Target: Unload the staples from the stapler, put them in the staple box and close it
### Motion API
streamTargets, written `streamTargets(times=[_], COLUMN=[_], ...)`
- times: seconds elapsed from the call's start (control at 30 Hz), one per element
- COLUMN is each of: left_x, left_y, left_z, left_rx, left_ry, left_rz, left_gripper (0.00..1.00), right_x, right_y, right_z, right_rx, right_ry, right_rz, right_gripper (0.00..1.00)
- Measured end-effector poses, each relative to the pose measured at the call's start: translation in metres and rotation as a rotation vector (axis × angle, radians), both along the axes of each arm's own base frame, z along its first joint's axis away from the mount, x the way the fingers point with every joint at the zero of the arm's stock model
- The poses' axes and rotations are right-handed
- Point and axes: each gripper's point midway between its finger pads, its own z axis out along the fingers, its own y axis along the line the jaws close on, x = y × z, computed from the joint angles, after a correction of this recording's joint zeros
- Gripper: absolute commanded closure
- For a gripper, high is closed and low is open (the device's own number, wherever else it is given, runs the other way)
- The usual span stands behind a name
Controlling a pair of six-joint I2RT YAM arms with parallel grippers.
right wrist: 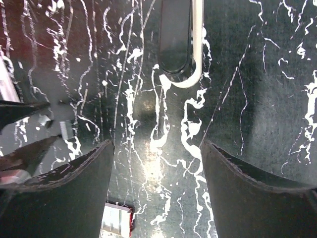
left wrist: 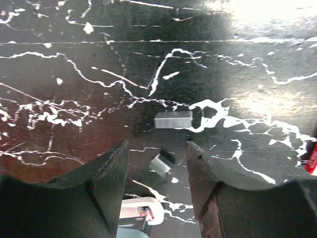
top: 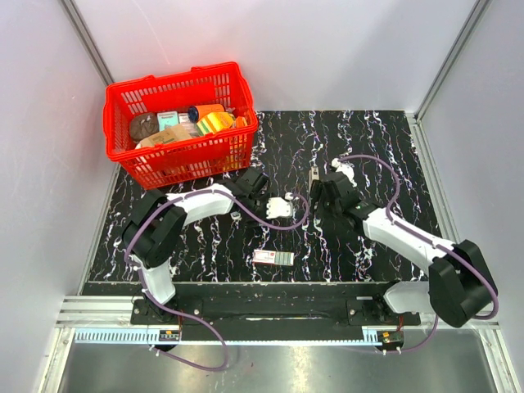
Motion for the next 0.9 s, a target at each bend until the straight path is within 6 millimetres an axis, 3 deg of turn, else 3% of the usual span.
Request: streamTargets(times=[0.27, 0.9], left_x=[0.008, 0.003], left_y=[-0.004, -0.022], left_z=[0.000, 0.002], left_rx=[-0.008, -0.014], left_ry=[-0.039, -0.091], left_rz=[-0.028, -0.204], left_gripper=[0.45, 0.30], right_x=[-0.005, -0.008], right_y=[-0.004, -0.027], right_z=[0.021, 0.021], right_rx=[0.054, 0.062], right_ry=[-0.060, -0.047], right_rz=[-0.028, -0.096], right_gripper=[0.19, 0.15])
